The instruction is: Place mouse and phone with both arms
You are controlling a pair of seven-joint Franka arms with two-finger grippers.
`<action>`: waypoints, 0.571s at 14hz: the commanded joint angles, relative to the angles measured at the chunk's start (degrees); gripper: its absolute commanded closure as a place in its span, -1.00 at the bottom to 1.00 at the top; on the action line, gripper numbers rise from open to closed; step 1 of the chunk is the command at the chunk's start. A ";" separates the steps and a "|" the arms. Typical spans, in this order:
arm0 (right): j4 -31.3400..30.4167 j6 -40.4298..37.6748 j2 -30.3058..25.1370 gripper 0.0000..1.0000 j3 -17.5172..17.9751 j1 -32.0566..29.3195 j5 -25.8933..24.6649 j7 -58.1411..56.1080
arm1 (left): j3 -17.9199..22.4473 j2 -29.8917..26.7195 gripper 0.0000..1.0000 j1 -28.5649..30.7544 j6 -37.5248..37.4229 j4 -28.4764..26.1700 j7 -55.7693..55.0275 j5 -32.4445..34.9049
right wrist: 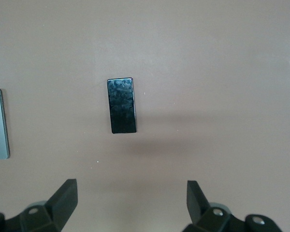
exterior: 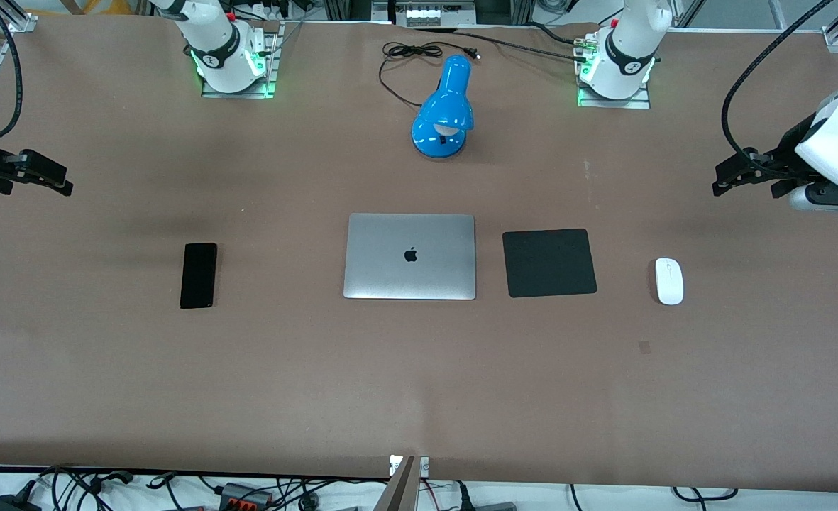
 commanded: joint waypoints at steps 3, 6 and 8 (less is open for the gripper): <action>-0.75 -0.18 -0.99 -1.00 0.16 -1.39 0.47 -0.50 | -0.33 -1.39 -1.00 0.30 -1.25 -0.77 -0.62 0.01; 0.91 -0.17 1.20 -1.00 0.08 -1.48 0.47 -0.94 | -0.42 -1.13 -1.00 0.30 -1.16 -0.68 -0.54 0.53; 1.19 -0.09 4.10 -1.00 0.25 -1.22 0.29 -0.77 | -0.51 -0.87 -1.00 0.12 -1.25 0.02 -0.54 1.32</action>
